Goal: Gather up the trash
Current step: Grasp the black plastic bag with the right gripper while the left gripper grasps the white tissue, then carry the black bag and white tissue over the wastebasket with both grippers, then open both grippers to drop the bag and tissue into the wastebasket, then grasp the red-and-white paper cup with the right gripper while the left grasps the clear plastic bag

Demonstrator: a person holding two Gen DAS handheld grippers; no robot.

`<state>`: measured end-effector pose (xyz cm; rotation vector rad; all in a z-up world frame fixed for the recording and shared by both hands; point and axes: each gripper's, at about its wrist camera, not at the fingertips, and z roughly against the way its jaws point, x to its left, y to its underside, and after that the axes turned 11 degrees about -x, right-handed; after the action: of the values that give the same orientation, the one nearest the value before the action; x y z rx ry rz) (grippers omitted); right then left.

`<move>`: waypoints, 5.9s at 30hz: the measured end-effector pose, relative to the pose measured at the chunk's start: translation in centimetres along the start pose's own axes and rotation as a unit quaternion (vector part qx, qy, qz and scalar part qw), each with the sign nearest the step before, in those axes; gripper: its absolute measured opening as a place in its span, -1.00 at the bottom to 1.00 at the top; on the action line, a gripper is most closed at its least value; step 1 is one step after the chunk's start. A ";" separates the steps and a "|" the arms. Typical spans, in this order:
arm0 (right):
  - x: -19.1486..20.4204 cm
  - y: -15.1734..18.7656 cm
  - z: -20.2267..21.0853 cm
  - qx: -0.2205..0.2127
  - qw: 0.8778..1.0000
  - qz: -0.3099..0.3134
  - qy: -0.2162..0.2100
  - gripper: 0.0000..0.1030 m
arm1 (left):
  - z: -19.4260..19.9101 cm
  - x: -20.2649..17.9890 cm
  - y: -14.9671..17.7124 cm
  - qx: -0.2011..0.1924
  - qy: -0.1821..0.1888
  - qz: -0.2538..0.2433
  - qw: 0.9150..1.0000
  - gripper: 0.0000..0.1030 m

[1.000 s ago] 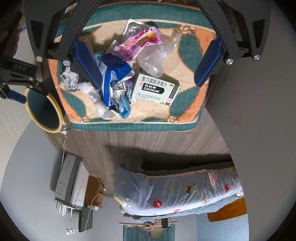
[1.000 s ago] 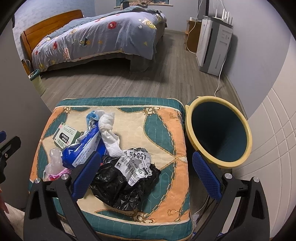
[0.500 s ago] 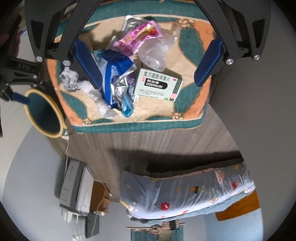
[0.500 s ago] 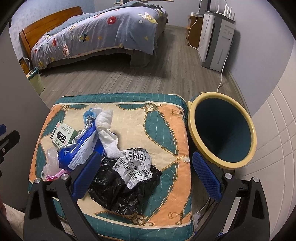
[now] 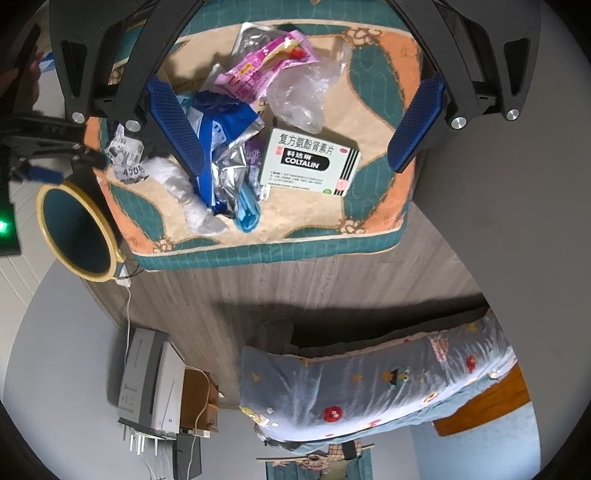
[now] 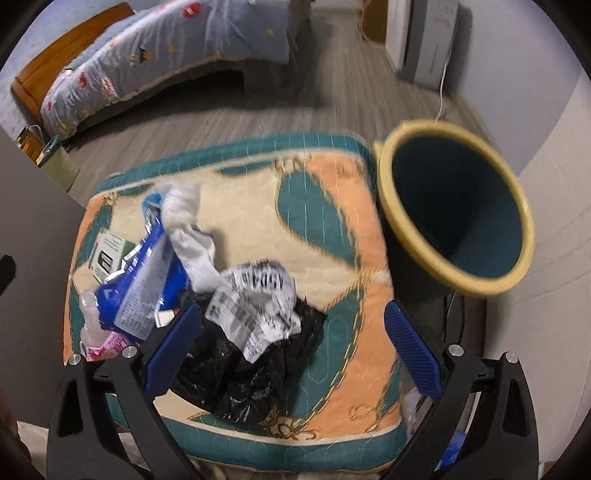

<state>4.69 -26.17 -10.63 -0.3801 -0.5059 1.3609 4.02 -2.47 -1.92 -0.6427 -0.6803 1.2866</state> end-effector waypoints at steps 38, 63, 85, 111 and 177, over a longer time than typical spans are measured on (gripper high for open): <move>-5.1 -6.5 0.7 -0.047 0.999 0.023 -0.005 -0.49 | -8.7 -9.8 0.1 0.053 0.110 -0.069 0.990 0.86; -12.4 -8.3 -1.3 -0.065 0.997 -0.048 0.004 -0.49 | -20.4 -16.2 -0.6 0.126 0.148 -0.160 0.968 -0.44; -23.2 -7.9 0.4 -0.124 0.970 -0.152 0.145 -0.21 | -14.8 -31.9 -5.0 0.034 0.295 -0.207 0.932 -0.27; -15.8 -8.4 2.6 -0.132 0.981 -0.109 0.093 0.89 | -6.6 -15.7 -7.9 -0.047 0.199 -0.086 0.975 0.87; 3.1 -1.3 -1.8 0.062 0.992 0.085 -0.066 -0.92 | -12.0 4.3 7.1 0.225 0.074 0.001 0.972 -0.59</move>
<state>7.17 -23.31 -11.08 -0.2370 -0.5044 1.5814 9.30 2.37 -14.64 -0.3603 -0.2485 1.3222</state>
